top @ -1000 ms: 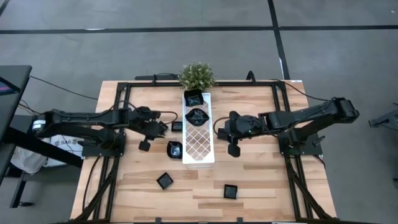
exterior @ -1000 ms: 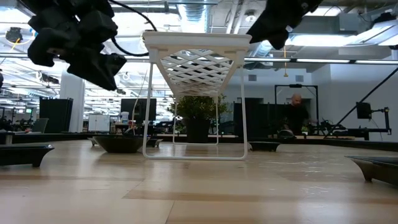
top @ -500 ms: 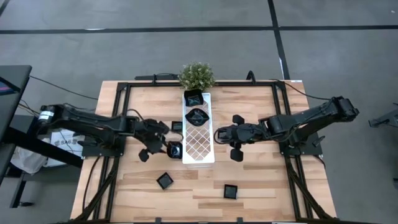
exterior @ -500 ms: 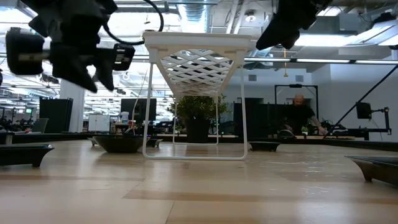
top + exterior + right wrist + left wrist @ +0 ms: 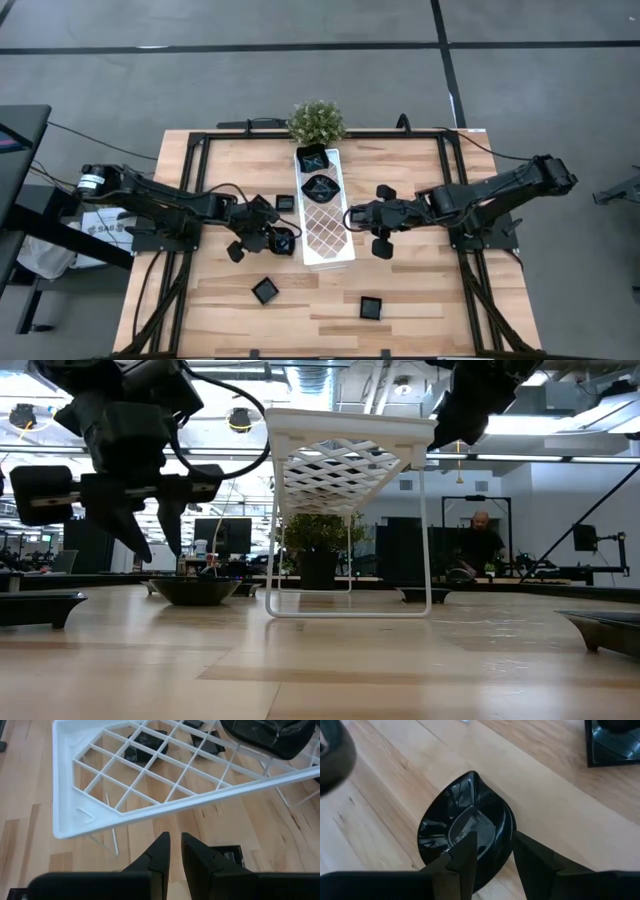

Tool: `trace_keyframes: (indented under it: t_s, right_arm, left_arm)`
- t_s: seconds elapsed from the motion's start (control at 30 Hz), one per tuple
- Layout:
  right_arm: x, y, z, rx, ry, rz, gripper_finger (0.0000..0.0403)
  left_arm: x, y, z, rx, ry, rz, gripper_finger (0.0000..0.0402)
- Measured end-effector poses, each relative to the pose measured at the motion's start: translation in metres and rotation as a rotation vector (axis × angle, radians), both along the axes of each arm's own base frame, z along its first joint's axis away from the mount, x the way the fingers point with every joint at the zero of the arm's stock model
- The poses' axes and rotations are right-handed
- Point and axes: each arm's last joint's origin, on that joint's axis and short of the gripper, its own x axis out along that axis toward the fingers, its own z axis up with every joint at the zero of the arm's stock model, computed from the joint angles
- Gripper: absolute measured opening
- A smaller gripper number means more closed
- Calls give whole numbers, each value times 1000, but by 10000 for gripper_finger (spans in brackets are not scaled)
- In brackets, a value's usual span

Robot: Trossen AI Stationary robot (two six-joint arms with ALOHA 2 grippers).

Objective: Pick & Place Mini shaped plates
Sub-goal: Stack the leaf-shaped plate on the other leaf-shaped plate on the shelf

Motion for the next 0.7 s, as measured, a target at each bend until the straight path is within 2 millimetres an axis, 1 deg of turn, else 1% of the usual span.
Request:
trace_keyframes:
  t_s: [0.23, 0.33, 0.47, 0.7]
  right_arm:
    - [0, 0, 0, -1, 3, 1, 42]
    - [0, 0, 0, -5, 4, 4, 42]
    - [0, 0, 0, -6, 4, 6, 42]
    - [0, 0, 0, -6, 4, 6, 42]
  left_arm:
    - [-4, -6, -4, -4, 18, -15, 126]
    - [-5, -8, -4, -14, 25, 11, 126]
    - [-5, -7, -4, 13, 26, 51, 126]
    - [-6, -7, -5, 22, 14, 30, 126]
